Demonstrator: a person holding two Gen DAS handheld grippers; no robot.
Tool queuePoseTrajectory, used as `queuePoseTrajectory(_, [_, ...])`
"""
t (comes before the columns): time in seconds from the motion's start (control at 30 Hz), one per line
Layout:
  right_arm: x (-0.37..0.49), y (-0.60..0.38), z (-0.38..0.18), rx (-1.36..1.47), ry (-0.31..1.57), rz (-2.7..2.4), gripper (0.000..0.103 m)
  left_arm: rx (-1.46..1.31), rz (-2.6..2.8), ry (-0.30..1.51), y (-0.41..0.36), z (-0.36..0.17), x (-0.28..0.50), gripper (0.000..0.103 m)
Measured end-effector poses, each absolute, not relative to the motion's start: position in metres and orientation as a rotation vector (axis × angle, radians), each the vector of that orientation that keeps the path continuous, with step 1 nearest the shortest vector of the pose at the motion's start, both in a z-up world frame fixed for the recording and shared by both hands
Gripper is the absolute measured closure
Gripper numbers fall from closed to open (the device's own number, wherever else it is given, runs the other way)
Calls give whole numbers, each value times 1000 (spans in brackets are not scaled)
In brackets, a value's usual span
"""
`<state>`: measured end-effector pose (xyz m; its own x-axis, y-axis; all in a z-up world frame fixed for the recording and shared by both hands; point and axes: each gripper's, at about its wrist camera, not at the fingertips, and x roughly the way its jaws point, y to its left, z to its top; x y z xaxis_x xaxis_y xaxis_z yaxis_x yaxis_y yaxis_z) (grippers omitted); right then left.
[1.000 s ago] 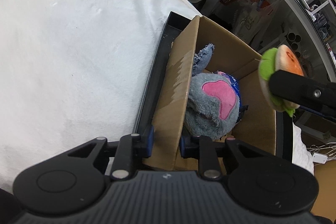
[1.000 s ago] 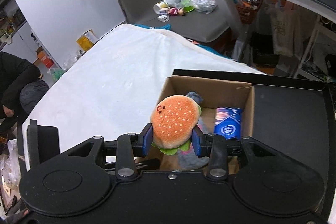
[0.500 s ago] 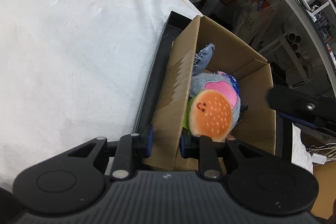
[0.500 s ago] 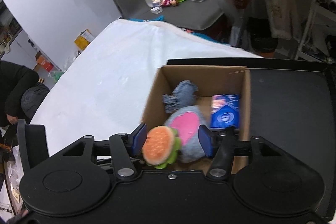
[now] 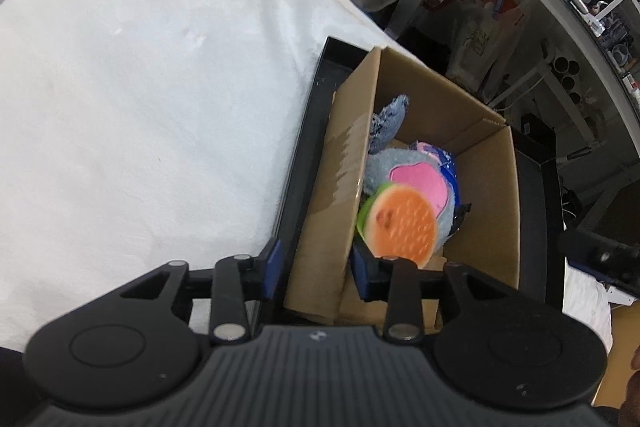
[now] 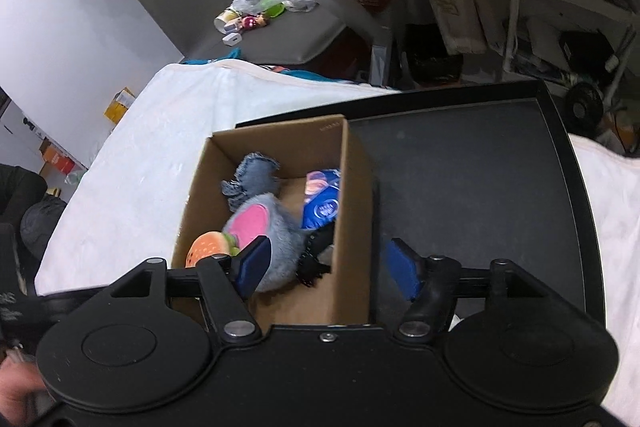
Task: Organize soft objects
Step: 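Open the right tool to drop the burger toy into the box, then grasp the white crumpled plastic bag on the tray with the right tool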
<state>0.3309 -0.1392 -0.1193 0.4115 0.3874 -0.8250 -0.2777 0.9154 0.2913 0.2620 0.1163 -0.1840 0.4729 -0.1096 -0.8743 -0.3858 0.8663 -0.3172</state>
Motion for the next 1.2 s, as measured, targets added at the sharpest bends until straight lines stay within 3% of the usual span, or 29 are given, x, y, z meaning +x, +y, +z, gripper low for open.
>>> queuePoseTrajectory(0.13, [330, -151, -128, 145, 1082, 411, 36, -498, 194, 1060, 115, -174, 260, 57])
queuePoseTrajectory(0.37, [329, -175, -147, 169, 1136, 380, 36, -448, 191, 1087, 98, -173, 269, 53])
queuePoseTrajectory(0.6, [335, -199, -177, 201, 1225, 311, 32, -398, 199, 1121, 81, -180, 280, 33])
queuePoseTrajectory(0.77, [336, -207, -198, 249, 1288, 278, 26, -375, 220, 1134, 77, -183, 285, 33])
queuePoseTrajectory(1.0, [339, -207, -227, 262, 1362, 244, 26, -351, 234, 1158, 65, -191, 292, 33])
queuePoseTrajectory(1.1, [340, -208, -234, 254, 1373, 235, 32, -330, 234, 1163, 56, -193, 297, 29])
queuePoseTrajectory(1.2, [340, -208, -238, 235, 1363, 232, 50, -307, 246, 1166, 50, -193, 299, 28])
